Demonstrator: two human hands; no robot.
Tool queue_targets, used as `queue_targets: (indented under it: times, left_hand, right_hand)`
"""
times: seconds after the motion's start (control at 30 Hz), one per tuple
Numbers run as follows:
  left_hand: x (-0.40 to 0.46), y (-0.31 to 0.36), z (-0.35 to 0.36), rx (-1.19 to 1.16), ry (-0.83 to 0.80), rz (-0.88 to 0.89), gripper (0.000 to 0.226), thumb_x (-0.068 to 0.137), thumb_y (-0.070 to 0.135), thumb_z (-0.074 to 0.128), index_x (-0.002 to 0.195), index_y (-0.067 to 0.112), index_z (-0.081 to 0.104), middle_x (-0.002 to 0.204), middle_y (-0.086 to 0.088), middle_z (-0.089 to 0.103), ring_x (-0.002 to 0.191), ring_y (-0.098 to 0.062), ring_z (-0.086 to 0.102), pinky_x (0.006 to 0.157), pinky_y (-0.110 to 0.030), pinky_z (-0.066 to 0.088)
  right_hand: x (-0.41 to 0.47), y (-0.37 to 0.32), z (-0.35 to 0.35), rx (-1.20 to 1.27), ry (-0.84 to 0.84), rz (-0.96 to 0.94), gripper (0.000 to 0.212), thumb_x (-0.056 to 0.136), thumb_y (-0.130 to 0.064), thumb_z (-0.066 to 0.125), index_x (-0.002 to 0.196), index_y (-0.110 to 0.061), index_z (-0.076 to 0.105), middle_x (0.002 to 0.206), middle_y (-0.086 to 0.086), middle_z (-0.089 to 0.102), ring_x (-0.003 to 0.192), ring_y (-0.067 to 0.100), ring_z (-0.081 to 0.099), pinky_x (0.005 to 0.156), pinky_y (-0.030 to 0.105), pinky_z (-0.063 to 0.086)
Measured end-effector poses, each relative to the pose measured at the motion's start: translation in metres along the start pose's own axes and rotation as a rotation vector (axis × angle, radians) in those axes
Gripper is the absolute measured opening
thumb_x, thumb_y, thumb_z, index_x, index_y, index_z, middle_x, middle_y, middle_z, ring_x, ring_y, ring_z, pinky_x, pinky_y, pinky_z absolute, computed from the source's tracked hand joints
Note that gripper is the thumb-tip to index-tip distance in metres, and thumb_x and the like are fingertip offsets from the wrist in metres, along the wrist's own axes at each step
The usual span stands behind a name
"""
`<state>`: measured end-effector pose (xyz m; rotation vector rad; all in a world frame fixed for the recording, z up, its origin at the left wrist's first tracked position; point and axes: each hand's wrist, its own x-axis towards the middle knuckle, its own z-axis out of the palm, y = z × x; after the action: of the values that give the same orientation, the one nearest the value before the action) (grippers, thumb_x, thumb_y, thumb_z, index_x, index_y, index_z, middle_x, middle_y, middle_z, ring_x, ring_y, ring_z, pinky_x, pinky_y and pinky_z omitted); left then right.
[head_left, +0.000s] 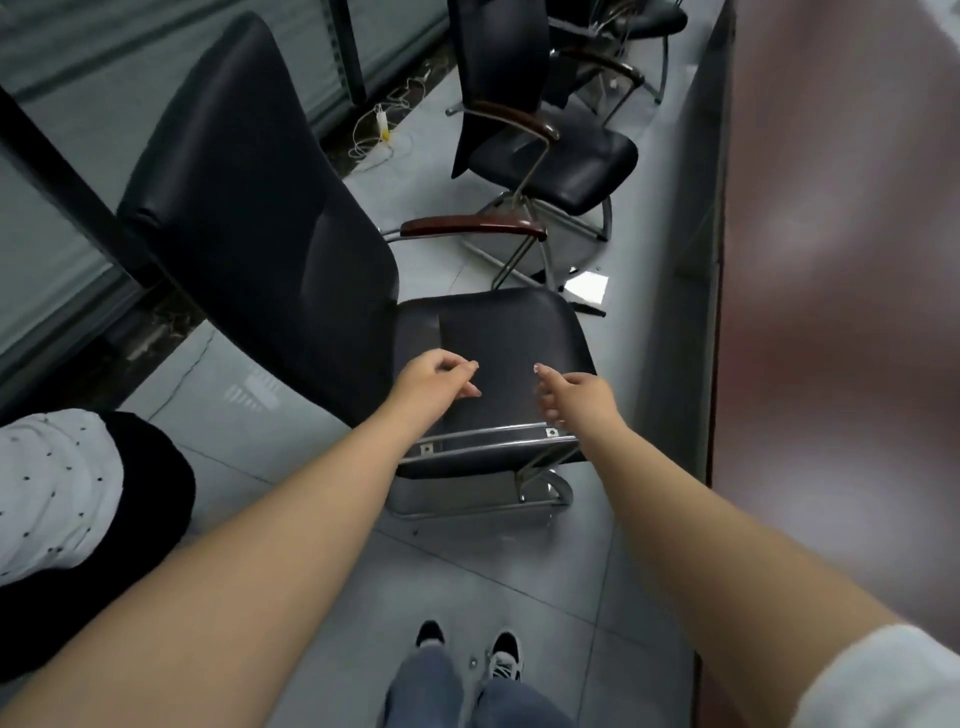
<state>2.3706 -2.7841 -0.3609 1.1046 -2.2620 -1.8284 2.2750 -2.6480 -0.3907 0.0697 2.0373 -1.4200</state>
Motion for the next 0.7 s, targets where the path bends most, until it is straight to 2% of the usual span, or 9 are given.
queue_targets:
  times: [0.1,0.17,0.33,0.4,0.43,0.5,0.57,0.63,0.7]
  left_hand:
    - [0.022,-0.028,0.005,-0.003,-0.038,-0.126,0.009,0.093,0.025,0.053,0.085,0.02,0.055,0.075,0.002,0.067,0.084,-0.013,0.061,0.083,-0.029,0.048]
    - [0.035,-0.046,0.011,0.003,-0.066,-0.198,0.011,0.093,0.025,0.052,0.085,0.018,0.055,0.072,0.002,0.065,0.078,-0.011,0.06,0.076,-0.027,0.047]
    - [0.067,-0.088,0.034,-0.005,-0.145,-0.373,0.024,0.095,0.027,0.048,0.074,0.017,0.054,0.039,0.011,0.058,0.063,-0.007,0.053,0.057,-0.019,0.038]
    - [0.075,-0.104,0.044,0.001,-0.182,-0.446,0.029,0.096,0.031,0.046,0.071,0.018,0.053,0.036,0.013,0.056,0.063,-0.006,0.052,0.057,-0.02,0.037]
    - [0.077,-0.11,0.048,-0.009,-0.191,-0.478,0.029,0.096,0.033,0.046,0.071,0.019,0.054,0.037,0.013,0.057,0.063,-0.007,0.052,0.057,-0.021,0.037]
    - [0.081,-0.124,0.054,-0.054,-0.18,-0.546,0.028,0.094,0.038,0.047,0.079,0.017,0.057,0.05,0.008,0.064,0.068,-0.01,0.053,0.06,-0.021,0.04]
    - [0.086,-0.135,0.057,-0.166,-0.154,-0.64,0.034,0.092,0.045,0.048,0.097,0.013,0.058,0.082,-0.001,0.068,0.083,-0.015,0.057,0.068,-0.024,0.044]
    - [0.092,-0.143,0.061,-0.32,-0.152,-0.74,0.049,0.09,0.051,0.047,0.113,0.009,0.056,0.107,-0.006,0.065,0.103,-0.019,0.057,0.082,-0.03,0.045]
    - [0.094,-0.147,0.065,-0.433,-0.157,-0.799,0.058,0.09,0.053,0.046,0.124,0.007,0.051,0.124,-0.008,0.06,0.118,-0.021,0.053,0.091,-0.032,0.041]
  right_hand:
    - [0.026,0.03,0.012,0.031,0.018,0.112,0.038,0.088,-0.037,0.061,0.057,-0.015,0.053,0.05,-0.003,0.049,0.048,0.014,0.044,0.052,0.024,0.032]
    - [0.037,0.048,0.02,0.058,0.028,0.197,0.038,0.088,-0.037,0.06,0.058,-0.015,0.051,0.052,-0.002,0.048,0.046,0.013,0.045,0.049,0.024,0.031]
    - [0.067,0.091,0.034,0.227,0.12,0.443,0.039,0.087,-0.039,0.061,0.063,-0.014,0.044,0.03,-0.007,0.041,0.022,0.006,0.036,0.029,0.017,0.026]
    - [0.074,0.105,0.041,0.265,0.145,0.513,0.036,0.084,-0.042,0.064,0.075,-0.01,0.049,0.031,-0.006,0.043,0.021,0.005,0.036,0.029,0.016,0.029]
    - [0.077,0.109,0.045,0.296,0.164,0.541,0.037,0.082,-0.042,0.066,0.088,-0.009,0.052,0.039,-0.004,0.049,0.026,0.005,0.043,0.033,0.018,0.036]
    - [0.085,0.115,0.052,0.373,0.195,0.56,0.048,0.082,-0.042,0.067,0.11,-0.006,0.052,0.066,0.001,0.058,0.054,0.01,0.059,0.056,0.026,0.052]
    - [0.094,0.118,0.056,0.456,0.189,0.547,0.054,0.082,-0.04,0.068,0.121,-0.006,0.051,0.085,0.002,0.062,0.078,0.014,0.061,0.075,0.03,0.053]
    - [0.102,0.12,0.057,0.584,0.165,0.55,0.055,0.081,-0.039,0.069,0.123,-0.009,0.05,0.098,0.002,0.064,0.084,0.012,0.061,0.082,0.031,0.051]
    - [0.106,0.122,0.056,0.771,0.157,0.547,0.049,0.082,-0.036,0.068,0.122,-0.012,0.051,0.1,0.003,0.063,0.084,0.011,0.061,0.085,0.032,0.049]
